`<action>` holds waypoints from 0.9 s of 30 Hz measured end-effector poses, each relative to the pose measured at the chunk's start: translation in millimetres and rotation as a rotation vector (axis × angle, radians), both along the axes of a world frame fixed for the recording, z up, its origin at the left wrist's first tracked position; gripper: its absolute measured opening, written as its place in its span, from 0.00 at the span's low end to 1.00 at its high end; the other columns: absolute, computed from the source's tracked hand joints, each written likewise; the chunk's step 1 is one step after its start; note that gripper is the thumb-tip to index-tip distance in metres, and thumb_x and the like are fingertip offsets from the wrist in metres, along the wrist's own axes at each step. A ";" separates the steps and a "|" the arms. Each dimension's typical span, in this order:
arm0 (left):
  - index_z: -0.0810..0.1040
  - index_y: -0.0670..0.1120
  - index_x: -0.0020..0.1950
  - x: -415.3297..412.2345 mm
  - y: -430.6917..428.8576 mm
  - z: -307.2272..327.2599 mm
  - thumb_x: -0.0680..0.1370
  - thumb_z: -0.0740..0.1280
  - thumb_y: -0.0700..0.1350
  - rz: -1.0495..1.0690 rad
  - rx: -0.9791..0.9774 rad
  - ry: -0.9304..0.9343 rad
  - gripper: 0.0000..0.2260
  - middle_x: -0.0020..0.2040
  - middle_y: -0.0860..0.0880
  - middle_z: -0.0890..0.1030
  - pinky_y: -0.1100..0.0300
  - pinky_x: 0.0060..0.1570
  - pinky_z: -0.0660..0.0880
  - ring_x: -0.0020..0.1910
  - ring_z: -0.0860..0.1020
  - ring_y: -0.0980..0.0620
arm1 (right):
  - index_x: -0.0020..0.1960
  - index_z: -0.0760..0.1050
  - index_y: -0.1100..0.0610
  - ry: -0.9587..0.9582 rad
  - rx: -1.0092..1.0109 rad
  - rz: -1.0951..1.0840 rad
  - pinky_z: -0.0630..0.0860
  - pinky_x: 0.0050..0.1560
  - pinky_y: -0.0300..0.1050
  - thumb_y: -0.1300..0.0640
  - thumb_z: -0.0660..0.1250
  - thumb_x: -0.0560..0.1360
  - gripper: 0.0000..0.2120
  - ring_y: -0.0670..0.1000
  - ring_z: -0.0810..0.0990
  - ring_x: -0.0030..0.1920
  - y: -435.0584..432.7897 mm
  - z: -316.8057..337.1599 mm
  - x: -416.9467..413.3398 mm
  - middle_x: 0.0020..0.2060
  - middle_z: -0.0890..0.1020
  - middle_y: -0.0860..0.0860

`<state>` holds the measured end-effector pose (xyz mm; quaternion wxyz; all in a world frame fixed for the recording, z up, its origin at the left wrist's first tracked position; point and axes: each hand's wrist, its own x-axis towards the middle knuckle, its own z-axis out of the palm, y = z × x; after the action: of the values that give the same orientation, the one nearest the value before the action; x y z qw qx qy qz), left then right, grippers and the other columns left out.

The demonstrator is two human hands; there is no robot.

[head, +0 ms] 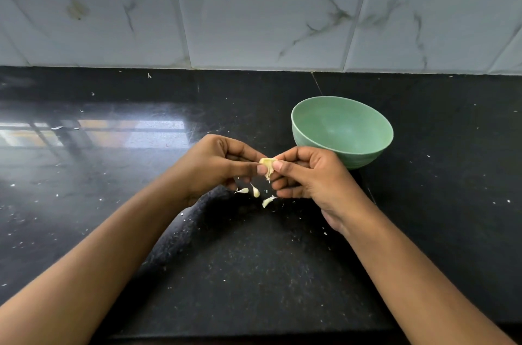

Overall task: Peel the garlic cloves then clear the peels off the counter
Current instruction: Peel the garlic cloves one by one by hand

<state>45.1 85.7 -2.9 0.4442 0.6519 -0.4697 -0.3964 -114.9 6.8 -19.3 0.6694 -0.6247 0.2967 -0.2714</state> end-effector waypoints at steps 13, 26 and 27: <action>0.83 0.44 0.38 -11.3 -0.2 1.1 0.70 0.73 0.39 0.055 0.068 0.024 0.01 0.28 0.51 0.80 0.68 0.23 0.69 0.25 0.73 0.60 | 0.41 0.81 0.57 0.118 -0.417 -0.059 0.80 0.34 0.40 0.63 0.70 0.74 0.04 0.49 0.81 0.32 -1.8 -3.2 -3.2 0.32 0.83 0.56; 0.83 0.44 0.40 9.1 4.1 12.4 0.70 0.73 0.40 0.166 0.104 0.093 0.01 0.31 0.51 0.82 0.70 0.23 0.69 0.26 0.74 0.61 | 0.44 0.81 0.55 0.493 -0.802 -0.120 0.79 0.41 0.47 0.59 0.70 0.74 0.02 0.48 0.77 0.33 -6.5 -10.3 -0.8 0.31 0.77 0.45; 0.83 0.44 0.40 7.7 3.8 11.2 0.70 0.73 0.41 0.157 0.117 0.081 0.01 0.30 0.50 0.81 0.69 0.23 0.69 0.26 0.74 0.60 | 0.46 0.82 0.55 0.513 -0.844 -0.107 0.77 0.43 0.47 0.58 0.70 0.74 0.03 0.48 0.75 0.34 -6.6 -10.3 -0.3 0.33 0.77 0.46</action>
<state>52.8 89.5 8.3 0.4539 0.6948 -0.3749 -0.4132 -115.2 0.2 -29.6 0.2485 -0.8717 0.3477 -0.2396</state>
